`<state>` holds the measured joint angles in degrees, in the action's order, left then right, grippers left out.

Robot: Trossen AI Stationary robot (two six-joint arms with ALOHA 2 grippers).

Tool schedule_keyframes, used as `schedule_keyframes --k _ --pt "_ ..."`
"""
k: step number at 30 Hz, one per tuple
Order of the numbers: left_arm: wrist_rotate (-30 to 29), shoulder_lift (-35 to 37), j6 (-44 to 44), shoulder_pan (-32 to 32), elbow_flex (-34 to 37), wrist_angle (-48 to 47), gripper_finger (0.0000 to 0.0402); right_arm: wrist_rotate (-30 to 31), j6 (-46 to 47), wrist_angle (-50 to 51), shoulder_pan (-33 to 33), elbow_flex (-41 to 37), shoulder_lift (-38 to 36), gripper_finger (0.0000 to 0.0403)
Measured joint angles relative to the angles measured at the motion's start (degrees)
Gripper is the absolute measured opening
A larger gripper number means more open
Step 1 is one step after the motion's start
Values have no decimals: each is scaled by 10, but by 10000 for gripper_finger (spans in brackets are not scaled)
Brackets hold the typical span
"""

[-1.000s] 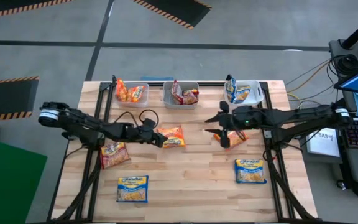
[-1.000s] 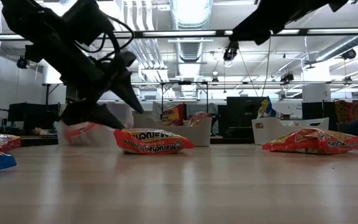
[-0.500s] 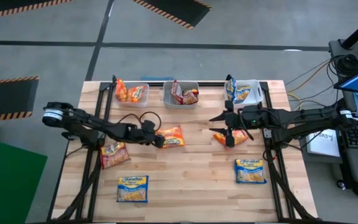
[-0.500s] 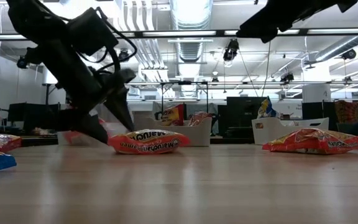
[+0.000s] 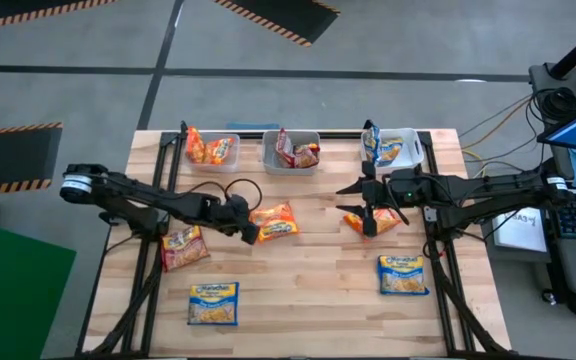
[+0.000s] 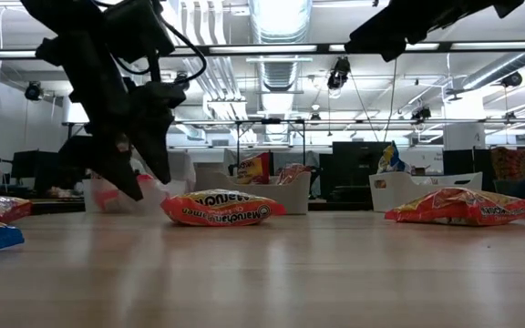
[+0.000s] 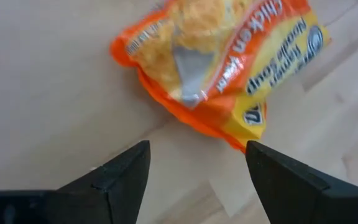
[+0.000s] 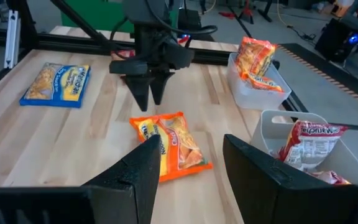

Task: Sort Maruchan noodles
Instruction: Put the orange noodle pack into the transparent bin

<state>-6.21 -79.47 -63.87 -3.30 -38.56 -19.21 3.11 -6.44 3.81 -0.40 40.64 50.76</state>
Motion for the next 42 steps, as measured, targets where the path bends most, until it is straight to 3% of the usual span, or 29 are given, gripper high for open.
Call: schedule_keyframes --k 7,20,32,37,42 --pt "-17 -9 -35 -1 32 101 248 0 -7 1 0 0 1 164" --pt "-68 -19 -79 1 45 109 269 0 -26 -14 0 0 1 164" --pt "-94 -103 -82 -3 45 228 268 0 -24 -14 0 0 1 164" --pt "-111 -122 -73 -9 44 241 234 0 -25 -14 0 0 1 164" --pt "-119 -120 -58 -14 45 233 150 0 -26 -17 0 0 1 164"
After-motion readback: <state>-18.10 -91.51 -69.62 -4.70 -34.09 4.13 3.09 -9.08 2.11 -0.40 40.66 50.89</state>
